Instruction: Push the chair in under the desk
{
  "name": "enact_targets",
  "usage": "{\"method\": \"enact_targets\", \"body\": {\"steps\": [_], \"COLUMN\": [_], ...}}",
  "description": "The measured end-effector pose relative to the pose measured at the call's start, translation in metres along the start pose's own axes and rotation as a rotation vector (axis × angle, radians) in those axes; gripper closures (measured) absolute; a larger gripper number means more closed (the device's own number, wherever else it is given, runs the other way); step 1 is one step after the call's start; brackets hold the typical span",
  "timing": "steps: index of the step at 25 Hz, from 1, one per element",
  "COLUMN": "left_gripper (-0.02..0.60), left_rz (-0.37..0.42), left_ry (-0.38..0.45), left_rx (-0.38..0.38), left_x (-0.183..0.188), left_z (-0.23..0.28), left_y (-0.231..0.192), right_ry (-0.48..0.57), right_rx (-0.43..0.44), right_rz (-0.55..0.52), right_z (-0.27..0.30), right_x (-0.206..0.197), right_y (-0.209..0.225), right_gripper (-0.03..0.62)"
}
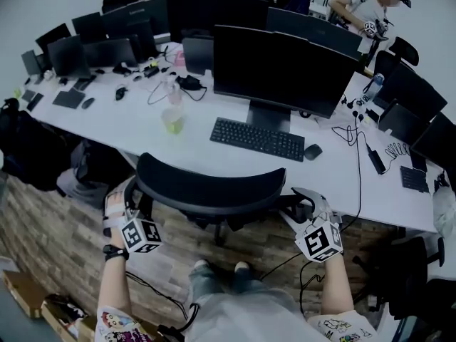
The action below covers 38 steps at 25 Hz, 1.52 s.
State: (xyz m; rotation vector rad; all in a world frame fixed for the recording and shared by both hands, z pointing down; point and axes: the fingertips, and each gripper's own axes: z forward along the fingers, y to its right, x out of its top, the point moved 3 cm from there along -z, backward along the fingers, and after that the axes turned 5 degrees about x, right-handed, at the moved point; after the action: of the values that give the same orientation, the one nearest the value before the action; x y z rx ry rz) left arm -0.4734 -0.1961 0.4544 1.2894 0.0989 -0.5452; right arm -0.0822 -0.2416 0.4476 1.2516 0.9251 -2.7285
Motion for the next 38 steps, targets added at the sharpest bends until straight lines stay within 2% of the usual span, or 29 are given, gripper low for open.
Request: {"method": "enact_targets", "body": {"steps": [18,33,38], "left_gripper": [0.33,0.327,0.316], "left_rz": [0.028,0.037,-0.018], "left_ry": [0.179,0.232,0.254], "left_rx": [-0.041,-0.044,-0.067], "left_x": [-0.022,-0.028,-0.026], "left_z": [0.07,0.095,0.094], "left_y": [-0.034,-0.046,-0.046], "right_ry": [-0.085,-0.097,-0.085], "right_rx": [-0.126,-0.177,-0.208], "right_rz": [0.094,0.122,0.148], "right_z": [0.037,0.05,0.052], "right_x": [0.032,0.044,0.045], "right_y": [-0.01,-0.011,-0.012], "right_gripper": [0.342,0.335,0.313]}}
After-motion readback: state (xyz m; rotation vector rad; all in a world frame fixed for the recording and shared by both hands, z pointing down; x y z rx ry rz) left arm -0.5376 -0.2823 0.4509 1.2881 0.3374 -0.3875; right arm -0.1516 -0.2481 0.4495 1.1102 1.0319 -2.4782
